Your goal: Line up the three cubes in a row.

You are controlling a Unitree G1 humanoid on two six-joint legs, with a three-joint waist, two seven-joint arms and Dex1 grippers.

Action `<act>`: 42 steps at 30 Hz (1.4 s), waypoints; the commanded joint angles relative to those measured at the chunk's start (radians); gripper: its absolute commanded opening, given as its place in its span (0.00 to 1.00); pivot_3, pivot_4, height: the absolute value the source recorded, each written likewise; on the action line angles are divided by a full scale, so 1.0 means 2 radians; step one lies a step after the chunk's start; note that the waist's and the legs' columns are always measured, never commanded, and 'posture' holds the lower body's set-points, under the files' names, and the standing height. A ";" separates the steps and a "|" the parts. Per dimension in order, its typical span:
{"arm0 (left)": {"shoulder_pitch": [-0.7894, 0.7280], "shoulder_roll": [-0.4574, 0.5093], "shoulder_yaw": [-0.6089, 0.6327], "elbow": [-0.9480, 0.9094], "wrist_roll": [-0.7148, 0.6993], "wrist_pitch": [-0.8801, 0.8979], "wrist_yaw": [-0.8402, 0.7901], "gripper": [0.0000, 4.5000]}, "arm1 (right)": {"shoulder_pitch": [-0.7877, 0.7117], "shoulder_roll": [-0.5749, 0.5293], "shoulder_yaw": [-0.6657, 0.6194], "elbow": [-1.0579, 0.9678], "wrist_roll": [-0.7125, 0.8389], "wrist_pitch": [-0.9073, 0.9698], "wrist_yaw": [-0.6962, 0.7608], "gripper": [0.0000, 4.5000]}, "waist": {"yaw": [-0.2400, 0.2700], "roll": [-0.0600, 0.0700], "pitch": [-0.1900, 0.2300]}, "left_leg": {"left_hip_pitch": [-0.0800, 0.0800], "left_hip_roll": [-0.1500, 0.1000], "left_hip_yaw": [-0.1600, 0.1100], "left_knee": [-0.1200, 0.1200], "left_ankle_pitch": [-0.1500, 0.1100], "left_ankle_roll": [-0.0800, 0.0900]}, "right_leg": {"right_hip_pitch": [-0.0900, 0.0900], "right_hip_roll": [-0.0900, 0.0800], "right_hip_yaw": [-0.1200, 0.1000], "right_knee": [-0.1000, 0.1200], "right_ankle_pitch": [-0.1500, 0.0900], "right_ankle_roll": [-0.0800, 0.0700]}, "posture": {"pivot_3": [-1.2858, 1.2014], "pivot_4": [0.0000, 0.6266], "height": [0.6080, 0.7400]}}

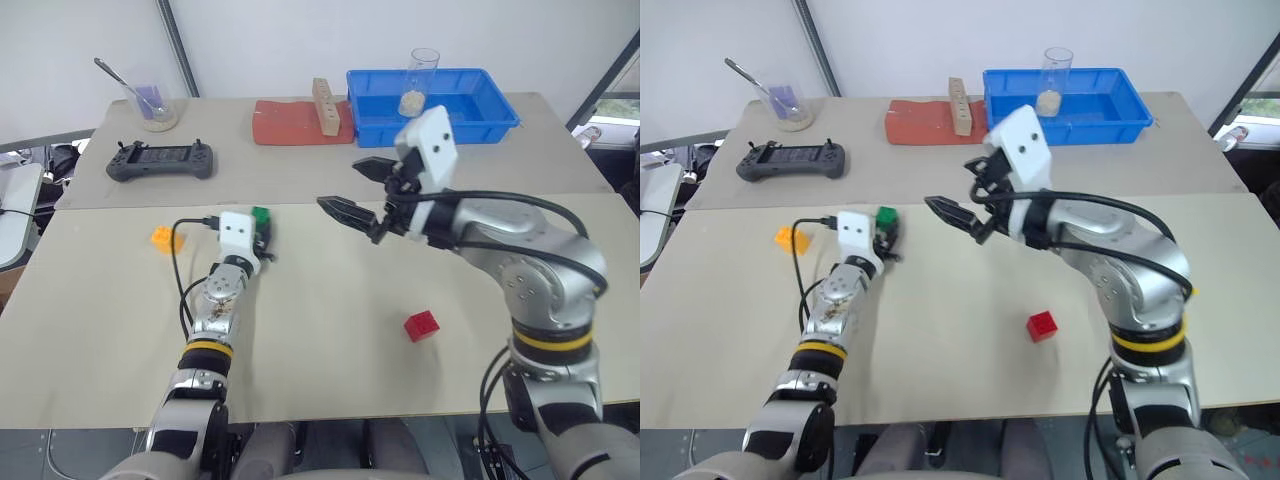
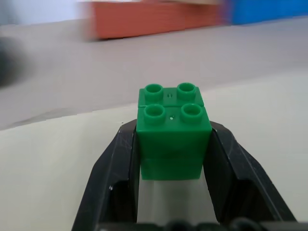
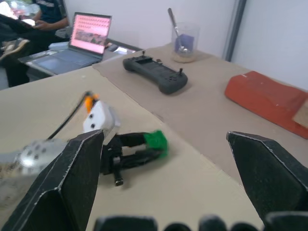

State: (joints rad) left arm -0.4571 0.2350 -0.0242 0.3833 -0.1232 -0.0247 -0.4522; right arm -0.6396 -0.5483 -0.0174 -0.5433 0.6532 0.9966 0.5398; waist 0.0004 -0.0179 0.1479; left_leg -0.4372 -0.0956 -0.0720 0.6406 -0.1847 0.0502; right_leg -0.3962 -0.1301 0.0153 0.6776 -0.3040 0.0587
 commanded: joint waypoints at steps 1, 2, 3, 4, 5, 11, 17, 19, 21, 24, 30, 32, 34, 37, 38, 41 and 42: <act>0.027 0.060 -0.045 -0.112 -0.057 0.029 -0.173 0.30 | 0.048 -0.068 -0.052 -0.069 0.076 0.018 0.075 1.00 | -0.002 0.000 0.000 | 0.000 0.000 0.000 0.000 0.000 0.000 | 0.000 0.000 0.000 -0.002 0.000 0.000 | 0.52 0.24 1.00; 0.037 0.084 -0.060 -0.136 -0.070 0.034 -0.226 0.30 | 0.077 -0.093 -0.067 -0.086 0.101 0.021 0.103 1.00 | -0.002 0.000 0.000 | 0.000 0.000 0.000 0.000 0.000 0.000 | 0.000 0.000 0.000 -0.002 0.000 0.000 | 0.52 0.24 1.00; 0.043 0.099 -0.069 -0.149 -0.078 0.037 -0.258 0.30 | 0.096 -0.110 -0.076 -0.097 0.119 0.020 0.120 1.00 | -0.003 0.000 0.000 | 0.000 0.001 0.000 0.000 0.000 0.000 | 0.000 0.000 0.000 -0.003 0.000 0.000 | 0.52 0.24 1.00; 0.052 0.117 -0.080 -0.165 -0.087 0.037 -0.293 0.30 | 0.119 -0.121 -0.092 -0.105 0.149 0.022 0.134 1.00 | -0.003 0.000 0.000 | 0.000 0.001 0.000 -0.001 0.000 0.000 | 0.001 0.000 0.000 -0.004 0.000 0.000 | 0.52 0.24 1.00; 0.060 0.129 -0.088 -0.175 -0.092 0.036 -0.319 0.30 | 0.138 -0.132 -0.103 -0.111 0.167 0.018 0.146 1.00 | -0.004 0.001 0.000 | 0.000 0.001 0.000 -0.001 0.000 0.001 | 0.001 0.000 0.000 -0.005 0.000 0.000 | 0.52 0.24 1.00; 0.082 0.128 -0.109 -0.187 -0.082 0.010 -0.355 0.30 | 0.206 -0.196 -0.115 -0.112 0.144 -0.056 0.238 1.00 | -0.003 0.001 0.000 | 0.003 0.002 0.000 -0.001 -0.001 0.001 | 0.005 0.000 0.000 -0.007 0.000 0.000 | 0.52 0.24 1.00; 0.104 0.095 -0.131 -0.204 -0.059 0.005 -0.326 0.30 | 0.246 -0.226 -0.110 -0.074 0.087 -0.128 0.291 1.00 | 0.005 0.000 0.000 | 0.003 0.001 0.000 0.000 -0.001 0.002 | 0.005 0.000 0.000 -0.007 0.000 0.000 | 0.52 0.24 1.00; 0.107 0.085 -0.138 -0.210 -0.057 0.012 -0.320 0.30 | 0.256 -0.229 -0.111 -0.068 0.077 -0.143 0.300 1.00 | 0.006 0.000 0.000 | 0.003 0.001 0.000 0.001 -0.001 0.002 | 0.005 0.000 0.000 -0.007 0.000 0.000 | 0.52 0.24 1.00; 0.101 0.077 -0.143 -0.208 -0.058 0.021 -0.318 0.30 | 0.264 -0.231 -0.112 -0.059 0.068 -0.156 0.308 1.00 | 0.007 0.000 0.000 | 0.003 0.001 0.000 0.001 -0.001 0.002 | 0.005 0.000 0.000 -0.007 0.000 0.000 | 0.52 0.24 1.00; 0.086 0.065 -0.153 -0.190 -0.046 0.020 -0.315 0.30 | 0.278 -0.233 -0.116 -0.048 0.057 -0.170 0.315 1.00 | 0.007 0.000 0.000 | 0.003 0.001 0.000 0.001 -0.001 0.002 | 0.005 0.000 0.000 -0.007 0.000 0.000 | 0.52 0.24 1.00; 0.069 0.039 -0.173 -0.159 -0.039 0.022 -0.315 0.30 | 0.325 -0.239 -0.124 -0.021 0.023 -0.208 0.337 1.00 | 0.009 0.000 0.000 | 0.003 0.001 0.000 0.001 -0.001 0.002 | 0.005 0.000 0.000 -0.007 0.000 0.000 | 0.52 0.24 1.00; 0.069 0.038 -0.175 -0.157 -0.040 0.022 -0.322 0.30 | 0.332 -0.240 -0.125 -0.015 0.017 -0.217 0.340 1.00 | 0.008 0.000 0.000 | 0.003 0.001 0.000 0.001 -0.001 0.002 | 0.005 0.000 0.000 -0.007 0.000 0.000 | 0.52 0.24 1.00; 0.069 0.039 -0.175 -0.156 -0.039 0.018 -0.323 0.30 | 0.331 -0.240 -0.126 -0.012 0.017 -0.218 0.338 1.00 | 0.006 0.000 0.000 | 0.003 0.001 0.000 0.001 -0.001 0.002 | 0.005 0.000 0.000 -0.007 0.000 0.000 | 0.52 0.24 1.00; 0.071 0.041 -0.175 -0.156 -0.038 0.018 -0.325 0.30 | 0.331 -0.240 -0.125 -0.011 0.015 -0.217 0.337 1.00 | 0.006 0.000 0.000 | 0.003 0.001 0.000 0.001 -0.001 0.002 | 0.005 0.000 0.000 -0.007 0.000 0.000 | 0.52 0.24 1.00; 0.072 0.041 -0.175 -0.156 -0.038 0.019 -0.325 0.30 | 0.331 -0.240 -0.125 -0.012 0.015 -0.217 0.336 1.00 | 0.006 0.000 0.000 | 0.003 0.001 0.000 0.001 -0.001 0.002 | 0.005 0.000 0.000 -0.007 0.000 0.000 | 0.52 0.24 1.00; 0.072 0.038 -0.175 -0.147 -0.034 0.016 -0.318 0.52 | 0.327 -0.237 -0.124 -0.014 0.019 -0.212 0.329 1.00 | 0.008 0.000 0.000 | 0.003 0.001 0.000 0.001 -0.001 0.002 | 0.005 0.000 0.000 -0.007 0.000 0.000 | 0.52 0.24 1.00; 0.072 0.036 -0.175 -0.144 -0.032 0.015 -0.317 0.60 | 0.324 -0.237 -0.123 -0.015 0.020 -0.211 0.327 1.00 | 0.009 0.000 0.000 | 0.003 0.001 0.000 0.001 -0.001 0.002 | 0.005 0.000 0.000 -0.007 0.000 0.000 | 0.52 0.24 1.00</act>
State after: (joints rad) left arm -0.3091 0.3157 -0.3749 0.0966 -0.1920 0.0242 -1.0904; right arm 0.0241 -1.0153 -0.2358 -0.5563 0.6795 0.5787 1.2011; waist 0.0175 -0.0175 0.1480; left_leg -0.4318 -0.0930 -0.0715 0.6434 -0.1872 0.0544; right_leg -0.3853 -0.1297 0.0145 0.6640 -0.3042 0.0588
